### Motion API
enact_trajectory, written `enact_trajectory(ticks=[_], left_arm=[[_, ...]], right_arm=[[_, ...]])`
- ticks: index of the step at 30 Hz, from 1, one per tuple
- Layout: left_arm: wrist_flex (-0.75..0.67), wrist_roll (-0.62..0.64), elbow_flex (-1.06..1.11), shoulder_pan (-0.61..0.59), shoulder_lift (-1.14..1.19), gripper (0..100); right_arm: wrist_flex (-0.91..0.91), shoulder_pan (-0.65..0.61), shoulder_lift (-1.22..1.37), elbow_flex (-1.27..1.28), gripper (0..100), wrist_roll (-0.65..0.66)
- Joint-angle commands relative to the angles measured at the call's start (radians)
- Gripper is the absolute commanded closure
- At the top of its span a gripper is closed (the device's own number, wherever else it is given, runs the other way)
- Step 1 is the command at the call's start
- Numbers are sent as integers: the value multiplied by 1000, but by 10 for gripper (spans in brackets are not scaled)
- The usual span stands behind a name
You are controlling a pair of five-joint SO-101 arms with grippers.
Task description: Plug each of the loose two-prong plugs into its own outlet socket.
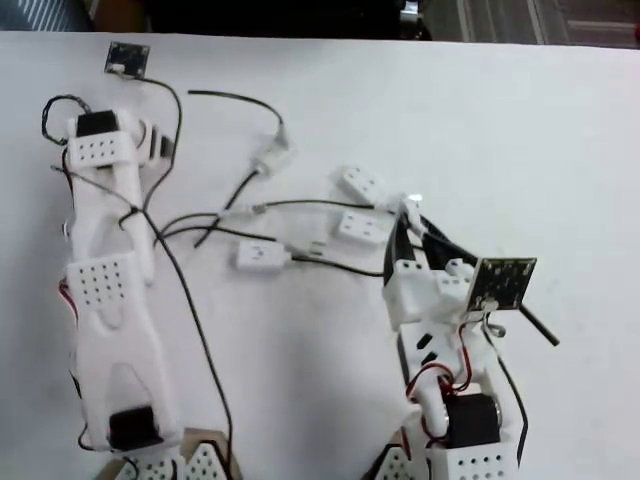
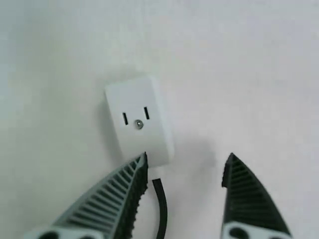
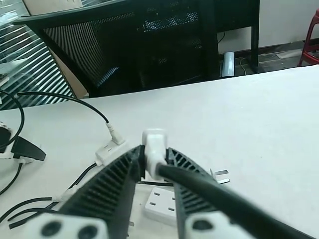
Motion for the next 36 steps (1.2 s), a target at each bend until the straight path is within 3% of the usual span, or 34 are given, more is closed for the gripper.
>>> enact_trajectory(ticks=[1, 7, 12, 27, 36], left_arm=[[-14, 2, -126, -10, 120, 829], [29, -109, -341, -7, 285, 958], [227, -150, -557, -5, 332, 977], [572, -152, -555, 7, 61, 977], [582, -152, -548, -24, -36, 974]], right_arm=[[-24, 4, -8, -12, 981, 2], [-24, 4, -8, -12, 981, 2], [-24, 4, -8, -12, 981, 2], [-24, 4, -10, -12, 981, 2], [-24, 4, -10, -12, 981, 2]])
